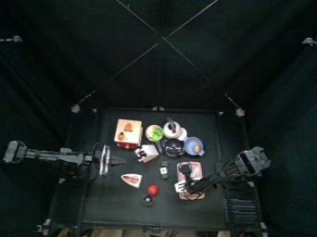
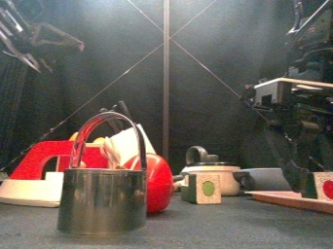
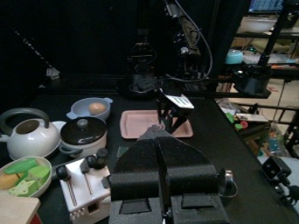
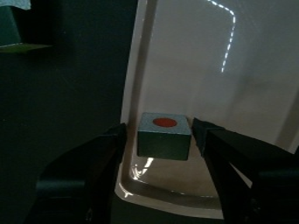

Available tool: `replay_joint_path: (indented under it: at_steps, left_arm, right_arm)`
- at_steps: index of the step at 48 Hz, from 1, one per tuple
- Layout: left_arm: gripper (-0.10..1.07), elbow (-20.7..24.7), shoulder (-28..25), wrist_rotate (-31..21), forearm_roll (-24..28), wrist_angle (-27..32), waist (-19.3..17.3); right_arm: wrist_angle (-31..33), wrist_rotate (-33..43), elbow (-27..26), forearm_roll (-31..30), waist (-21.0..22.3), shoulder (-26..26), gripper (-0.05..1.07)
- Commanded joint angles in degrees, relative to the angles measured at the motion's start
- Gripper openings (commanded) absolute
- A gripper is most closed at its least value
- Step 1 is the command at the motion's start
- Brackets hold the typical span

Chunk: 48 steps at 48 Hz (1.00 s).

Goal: Grab green sushi piece from plate

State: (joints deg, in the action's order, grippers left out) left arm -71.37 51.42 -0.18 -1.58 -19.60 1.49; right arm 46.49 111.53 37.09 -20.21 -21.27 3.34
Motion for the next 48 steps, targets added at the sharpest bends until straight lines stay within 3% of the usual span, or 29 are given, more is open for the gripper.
replay_joint_path:
  at_steps: [1,19,48]
  left_arm:
    - [0.0,0.62,-0.26,0.09,-0.09,-0.18,-0.09]
    - [0.0,0.62,-0.26,0.09,-0.09,-0.26,-0.09]
    - [0.0,0.62,-0.18,0.09,-0.09,-0.18,-0.18]
  right_arm:
    - [0.0,0.09,-0.53,0.09,0.26,-0.97,0.85]
    - [0.18,0.0,-1.05,-0.09,0.18,-1.67,0.63]
    - [0.88,0.0,-2.02,-1.32,0.09,-2.37,0.62]
